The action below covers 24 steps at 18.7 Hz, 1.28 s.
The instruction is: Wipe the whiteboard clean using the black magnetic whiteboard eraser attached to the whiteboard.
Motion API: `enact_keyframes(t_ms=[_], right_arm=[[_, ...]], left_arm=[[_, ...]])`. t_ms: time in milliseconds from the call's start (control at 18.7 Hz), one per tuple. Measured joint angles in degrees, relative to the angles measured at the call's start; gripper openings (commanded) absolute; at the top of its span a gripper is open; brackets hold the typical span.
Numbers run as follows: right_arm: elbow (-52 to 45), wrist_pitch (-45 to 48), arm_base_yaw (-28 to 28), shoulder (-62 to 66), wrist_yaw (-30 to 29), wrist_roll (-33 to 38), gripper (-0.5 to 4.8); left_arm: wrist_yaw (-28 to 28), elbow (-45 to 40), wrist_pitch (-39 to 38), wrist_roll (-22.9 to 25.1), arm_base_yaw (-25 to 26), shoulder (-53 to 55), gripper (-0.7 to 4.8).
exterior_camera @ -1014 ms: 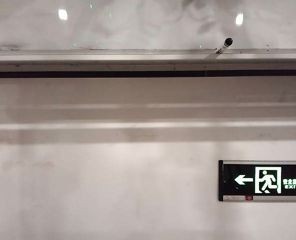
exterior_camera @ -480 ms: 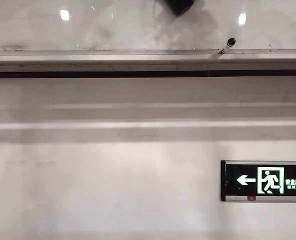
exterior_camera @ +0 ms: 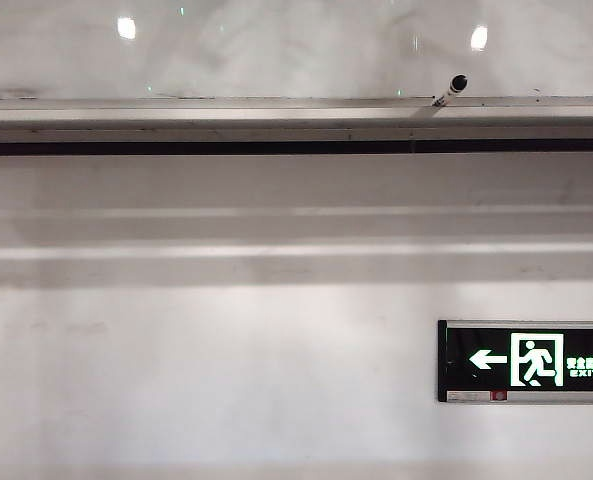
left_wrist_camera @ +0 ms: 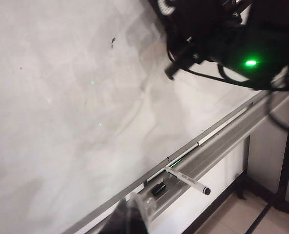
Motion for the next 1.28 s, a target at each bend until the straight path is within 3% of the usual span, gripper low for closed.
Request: enact_keyframes(t_ms=[160, 587, 640, 801, 854, 907, 961, 1014, 1067, 1121, 1281], right_arm=[[0.2, -9.1, 3.4, 1.5, -7.6, 2.9, 0.11], [0.2, -22.2, 7.5, 4.4, -12.2, 1.8, 0.08], [0.1, -21.7, 7.6, 4.4, -10.6, 1.8, 0.08], [-0.9, -16.3, 9.7, 5.3, 2.4, 1.6, 0.09], [-1.2, -14.4, 9.7, 5.3, 5.4, 1.4, 0.3], [-1.2, -13.0, 9.7, 5.2, 6.8, 0.9, 1.17], [-1.2, -12.0, 9.5, 4.8, 7.3, 0.1, 1.24], [-1.2, -12.0, 9.5, 4.8, 7.3, 0.0, 1.89], [-1.3, -12.0, 9.4, 4.6, 6.3, -0.1, 2.99], [-1.3, -12.0, 9.2, 4.5, 5.2, -0.1, 3.23], [-0.7, -4.5, 7.7, 3.1, 2.6, -0.3, 3.14]], left_arm=[[0.8, 0.0, -0.6, -0.4, 0.0, 0.0, -0.06], [0.9, 0.0, -1.2, -0.5, 0.0, 0.0, -0.06], [0.9, 0.0, -1.1, -0.5, 0.0, -0.1, -0.06], [0.9, 0.0, -1.2, -0.5, 0.0, 0.0, -0.06], [0.9, 0.0, -1.2, -0.5, 0.0, 0.0, -0.06], [0.9, 0.0, -1.2, -0.5, 0.0, 0.0, -0.06], [0.9, 0.0, -1.1, -0.5, 0.0, -0.1, -0.06], [0.9, 0.0, -0.9, -0.5, 0.0, -0.1, -0.06], [0.8, 0.0, -0.7, -0.5, 0.0, -0.1, -0.06], [0.9, 0.0, -0.7, -0.5, 0.0, -0.1, -0.06], [0.8, 0.0, -0.3, -0.5, 0.0, -0.1, -0.06]])
